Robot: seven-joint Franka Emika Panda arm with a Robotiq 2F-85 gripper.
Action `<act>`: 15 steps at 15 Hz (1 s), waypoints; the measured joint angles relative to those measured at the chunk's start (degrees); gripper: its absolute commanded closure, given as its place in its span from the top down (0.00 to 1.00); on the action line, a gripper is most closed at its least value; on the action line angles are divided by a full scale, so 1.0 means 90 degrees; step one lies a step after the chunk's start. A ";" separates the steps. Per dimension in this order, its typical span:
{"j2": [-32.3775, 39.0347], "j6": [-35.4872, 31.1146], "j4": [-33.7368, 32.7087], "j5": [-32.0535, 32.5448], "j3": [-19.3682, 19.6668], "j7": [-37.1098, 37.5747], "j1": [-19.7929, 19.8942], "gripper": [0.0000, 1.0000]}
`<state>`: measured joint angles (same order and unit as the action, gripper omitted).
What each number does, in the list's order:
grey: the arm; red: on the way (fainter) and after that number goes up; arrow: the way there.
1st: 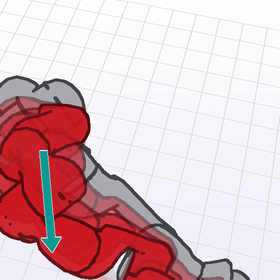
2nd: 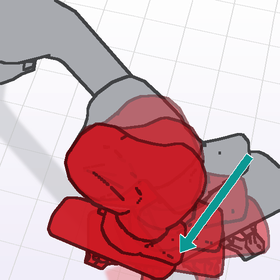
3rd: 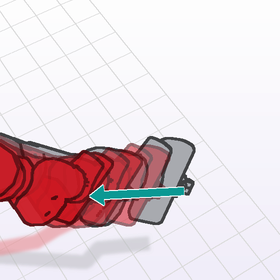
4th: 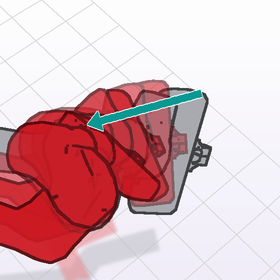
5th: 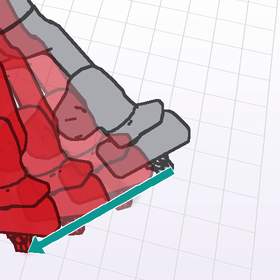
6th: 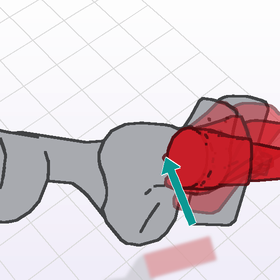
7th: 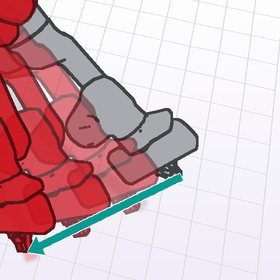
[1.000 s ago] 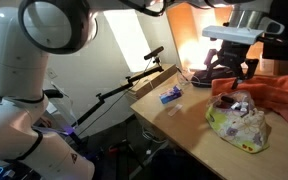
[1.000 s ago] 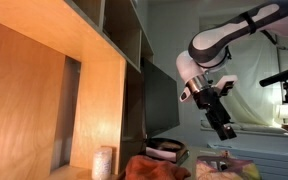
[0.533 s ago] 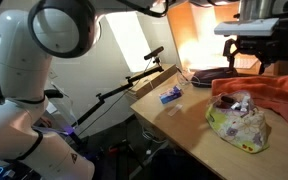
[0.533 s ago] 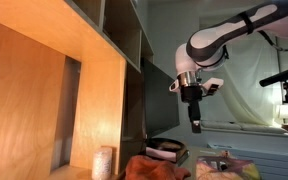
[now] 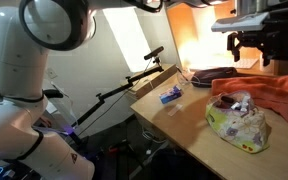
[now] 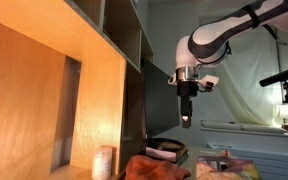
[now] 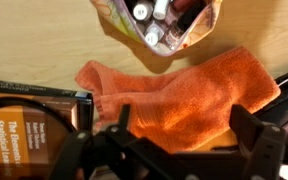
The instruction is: Take the blue and the orange nail polish bottles out of the little bag
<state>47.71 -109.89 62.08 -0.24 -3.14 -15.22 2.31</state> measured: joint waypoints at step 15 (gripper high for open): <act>-0.1497 0.0509 0.2320 0.0237 0.0185 0.0471 -0.0073 1.00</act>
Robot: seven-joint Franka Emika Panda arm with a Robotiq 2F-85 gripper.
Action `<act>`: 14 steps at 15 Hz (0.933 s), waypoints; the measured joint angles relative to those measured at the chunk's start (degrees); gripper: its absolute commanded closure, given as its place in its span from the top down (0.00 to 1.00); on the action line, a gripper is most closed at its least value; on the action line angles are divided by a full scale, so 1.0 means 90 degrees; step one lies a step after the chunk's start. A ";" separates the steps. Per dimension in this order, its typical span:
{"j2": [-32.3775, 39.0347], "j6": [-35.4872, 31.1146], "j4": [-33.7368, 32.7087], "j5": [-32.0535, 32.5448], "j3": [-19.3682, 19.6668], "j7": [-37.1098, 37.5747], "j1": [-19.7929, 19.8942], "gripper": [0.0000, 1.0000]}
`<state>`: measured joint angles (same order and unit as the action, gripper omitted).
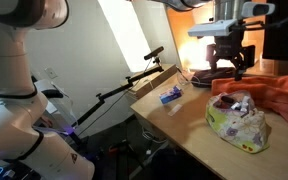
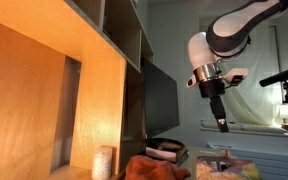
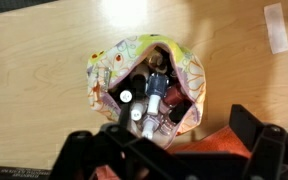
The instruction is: Take the blue and the orange nail polish bottles out of the little bag
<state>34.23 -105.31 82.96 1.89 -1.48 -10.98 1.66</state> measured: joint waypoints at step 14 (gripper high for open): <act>0.0731 0.0233 -0.0601 -0.0006 -0.0020 -0.0110 0.0041 1.00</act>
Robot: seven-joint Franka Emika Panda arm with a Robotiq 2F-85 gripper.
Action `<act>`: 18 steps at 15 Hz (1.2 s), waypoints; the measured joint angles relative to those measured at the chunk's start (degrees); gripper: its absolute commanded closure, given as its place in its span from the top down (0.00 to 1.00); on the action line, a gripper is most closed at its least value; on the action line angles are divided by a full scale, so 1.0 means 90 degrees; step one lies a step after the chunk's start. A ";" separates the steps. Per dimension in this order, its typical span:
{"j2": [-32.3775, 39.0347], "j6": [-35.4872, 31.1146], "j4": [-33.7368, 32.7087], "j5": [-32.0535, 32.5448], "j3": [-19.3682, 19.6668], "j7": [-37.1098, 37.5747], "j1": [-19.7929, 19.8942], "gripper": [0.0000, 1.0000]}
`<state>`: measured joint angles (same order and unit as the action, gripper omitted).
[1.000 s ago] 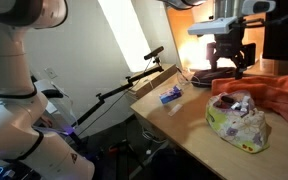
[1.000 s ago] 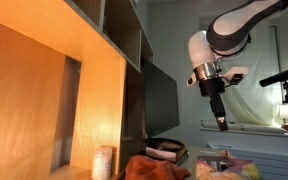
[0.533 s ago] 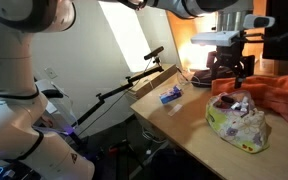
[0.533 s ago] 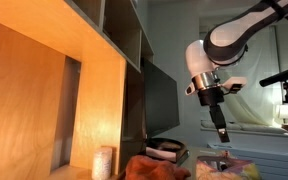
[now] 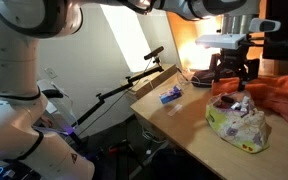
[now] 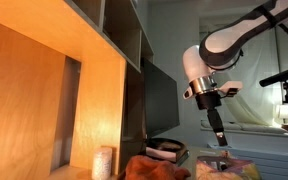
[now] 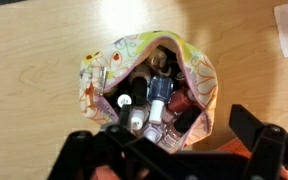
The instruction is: Take the blue and the orange nail polish bottles out of the little bag
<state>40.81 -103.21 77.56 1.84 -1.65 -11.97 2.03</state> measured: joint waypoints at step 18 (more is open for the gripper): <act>0.1634 0.0173 -0.1395 -0.0091 0.0015 0.0002 0.0239 1.00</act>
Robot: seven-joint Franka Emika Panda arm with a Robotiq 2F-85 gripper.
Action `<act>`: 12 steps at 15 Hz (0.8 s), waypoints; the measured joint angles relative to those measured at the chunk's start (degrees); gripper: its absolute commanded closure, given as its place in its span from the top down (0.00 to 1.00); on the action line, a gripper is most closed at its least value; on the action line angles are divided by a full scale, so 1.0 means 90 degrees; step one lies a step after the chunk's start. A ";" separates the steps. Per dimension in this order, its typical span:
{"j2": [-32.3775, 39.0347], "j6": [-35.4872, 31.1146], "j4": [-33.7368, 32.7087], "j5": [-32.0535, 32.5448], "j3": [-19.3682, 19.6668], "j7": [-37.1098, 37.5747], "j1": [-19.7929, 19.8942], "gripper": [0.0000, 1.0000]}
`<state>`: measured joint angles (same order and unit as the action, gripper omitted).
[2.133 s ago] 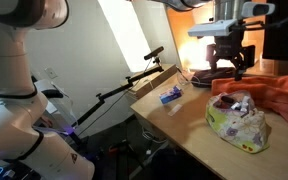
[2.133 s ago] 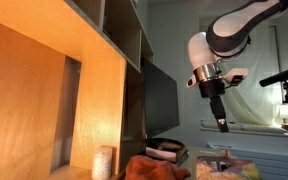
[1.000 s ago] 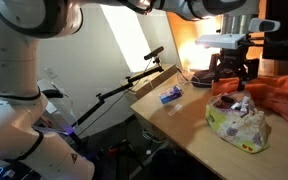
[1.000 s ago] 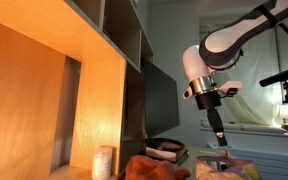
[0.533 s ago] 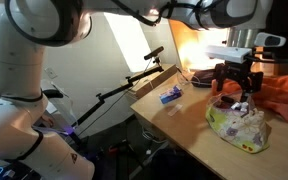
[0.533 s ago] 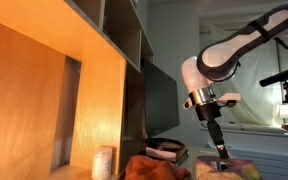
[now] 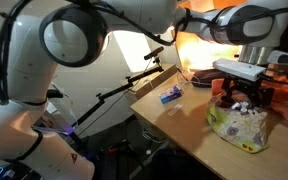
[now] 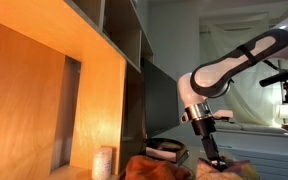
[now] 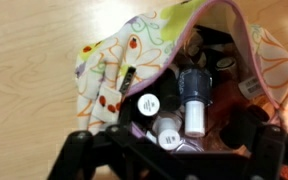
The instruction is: Take the blue and the orange nail polish bottles out of the little bag
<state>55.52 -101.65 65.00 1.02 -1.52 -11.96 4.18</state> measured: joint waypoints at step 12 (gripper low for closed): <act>0.0148 0.0049 -0.0543 0.0009 -0.0014 0.0036 -0.0073 1.00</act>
<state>56.85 -101.21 60.11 1.10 -1.65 -11.64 3.52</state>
